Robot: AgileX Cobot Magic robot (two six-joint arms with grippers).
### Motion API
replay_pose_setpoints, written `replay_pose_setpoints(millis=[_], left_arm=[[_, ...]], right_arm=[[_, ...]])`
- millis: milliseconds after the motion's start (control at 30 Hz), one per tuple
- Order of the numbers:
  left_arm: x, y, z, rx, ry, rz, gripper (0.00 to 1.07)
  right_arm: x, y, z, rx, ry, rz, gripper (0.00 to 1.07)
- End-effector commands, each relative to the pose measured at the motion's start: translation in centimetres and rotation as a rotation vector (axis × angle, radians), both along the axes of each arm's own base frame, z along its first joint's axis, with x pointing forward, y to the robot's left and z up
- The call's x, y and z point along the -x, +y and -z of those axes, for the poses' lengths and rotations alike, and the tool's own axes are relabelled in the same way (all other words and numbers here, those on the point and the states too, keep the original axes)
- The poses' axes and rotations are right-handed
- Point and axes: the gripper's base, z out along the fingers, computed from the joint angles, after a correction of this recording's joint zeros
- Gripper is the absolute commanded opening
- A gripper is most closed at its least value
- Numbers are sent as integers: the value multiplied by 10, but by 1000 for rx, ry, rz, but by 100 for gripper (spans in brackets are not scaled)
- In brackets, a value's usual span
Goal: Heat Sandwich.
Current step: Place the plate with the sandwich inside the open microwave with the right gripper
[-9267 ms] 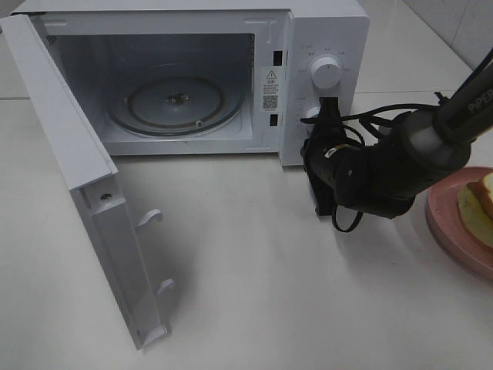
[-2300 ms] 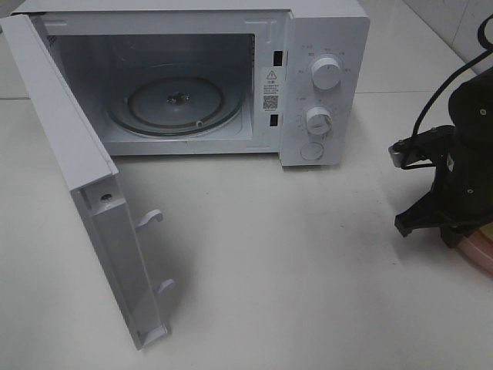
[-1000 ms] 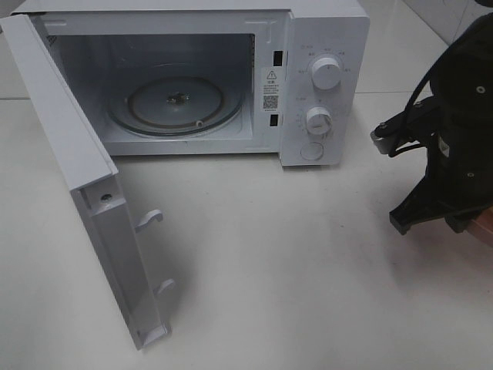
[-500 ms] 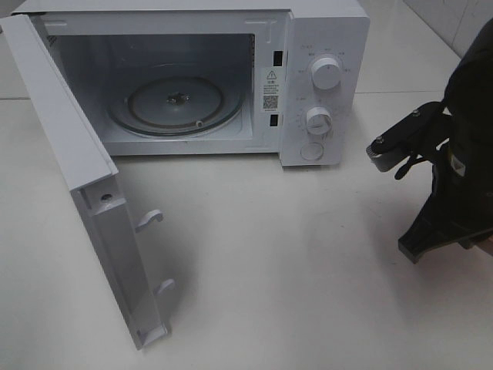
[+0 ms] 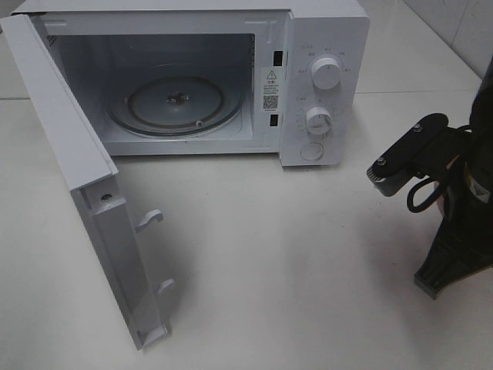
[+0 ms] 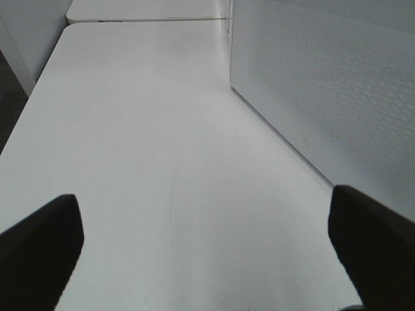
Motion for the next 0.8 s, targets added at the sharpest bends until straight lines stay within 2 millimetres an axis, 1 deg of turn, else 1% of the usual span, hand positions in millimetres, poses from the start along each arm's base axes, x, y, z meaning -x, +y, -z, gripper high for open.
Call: replay_pose_setpoints(millis=[33, 400, 733, 800], left_arm=[[4, 0, 0, 5, -30, -4, 98], [4, 0, 0, 5, -30, -4, 98], [4, 0, 0, 5, -30, -4, 98], [4, 0, 0, 5, -30, -4, 98]], right_arm=[[7, 1, -5, 34, -2, -33, 0], [30, 22, -11, 22, -5, -133, 0], [48, 34, -14, 46, -2, -204, 1], [53, 40, -14, 43, -7, -233, 1]])
